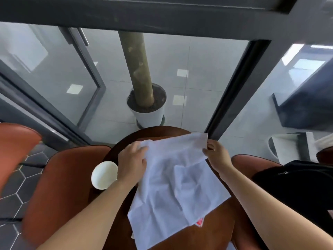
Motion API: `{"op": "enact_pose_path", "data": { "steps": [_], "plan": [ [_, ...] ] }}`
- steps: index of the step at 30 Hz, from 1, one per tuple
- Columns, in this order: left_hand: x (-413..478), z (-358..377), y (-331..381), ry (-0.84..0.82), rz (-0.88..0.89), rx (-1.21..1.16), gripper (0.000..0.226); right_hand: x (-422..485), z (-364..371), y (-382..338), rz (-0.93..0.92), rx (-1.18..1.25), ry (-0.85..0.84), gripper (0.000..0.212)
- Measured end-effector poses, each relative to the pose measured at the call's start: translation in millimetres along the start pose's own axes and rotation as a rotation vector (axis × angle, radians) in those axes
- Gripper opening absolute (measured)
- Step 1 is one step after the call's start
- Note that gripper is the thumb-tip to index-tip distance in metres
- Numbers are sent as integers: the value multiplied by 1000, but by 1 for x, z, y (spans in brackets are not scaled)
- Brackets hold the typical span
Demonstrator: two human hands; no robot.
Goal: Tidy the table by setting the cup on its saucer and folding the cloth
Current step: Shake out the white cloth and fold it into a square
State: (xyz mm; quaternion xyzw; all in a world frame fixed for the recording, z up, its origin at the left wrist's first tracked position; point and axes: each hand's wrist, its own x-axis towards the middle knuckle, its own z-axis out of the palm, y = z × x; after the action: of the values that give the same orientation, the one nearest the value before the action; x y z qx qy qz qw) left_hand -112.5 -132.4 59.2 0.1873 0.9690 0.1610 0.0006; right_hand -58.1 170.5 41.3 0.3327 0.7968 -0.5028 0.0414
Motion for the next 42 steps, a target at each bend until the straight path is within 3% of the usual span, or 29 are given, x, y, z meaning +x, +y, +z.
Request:
{"op": "enact_pose_path", "data": {
  "steps": [2, 6, 10, 17, 28, 32, 35, 37, 42],
  "plan": [
    [-21, 8, 4, -55, 11, -3, 42, -11, 1, 21, 26, -48, -20, 36],
    [-78, 33, 16, -229, -189, -68, 39, -38, 9, 60, 51, -78, -106, 36],
    [-132, 50, 27, -264, -343, -119, 38, -55, 14, 88, 26, -153, -144, 30],
    [-181, 61, 31, -228, -556, -142, 45, -76, 0, 119, -24, -321, -21, 31],
    [-205, 91, 4, -154, -542, -124, 60, -79, -5, 141, -48, -767, 58, 49],
    [-208, 98, 2, -102, -640, -134, 42, -68, -4, 159, -61, -833, 52, 43],
    [-210, 103, 2, -5, -658, -127, 16, -62, -8, 169, -96, -779, 83, 43],
    [-212, 103, 2, 75, -684, -178, 12, -64, -14, 165, -97, -567, 110, 44],
    [-227, 94, -3, 351, -859, -613, 7, -116, -40, 139, -216, -184, 221, 29]
  ]
}}
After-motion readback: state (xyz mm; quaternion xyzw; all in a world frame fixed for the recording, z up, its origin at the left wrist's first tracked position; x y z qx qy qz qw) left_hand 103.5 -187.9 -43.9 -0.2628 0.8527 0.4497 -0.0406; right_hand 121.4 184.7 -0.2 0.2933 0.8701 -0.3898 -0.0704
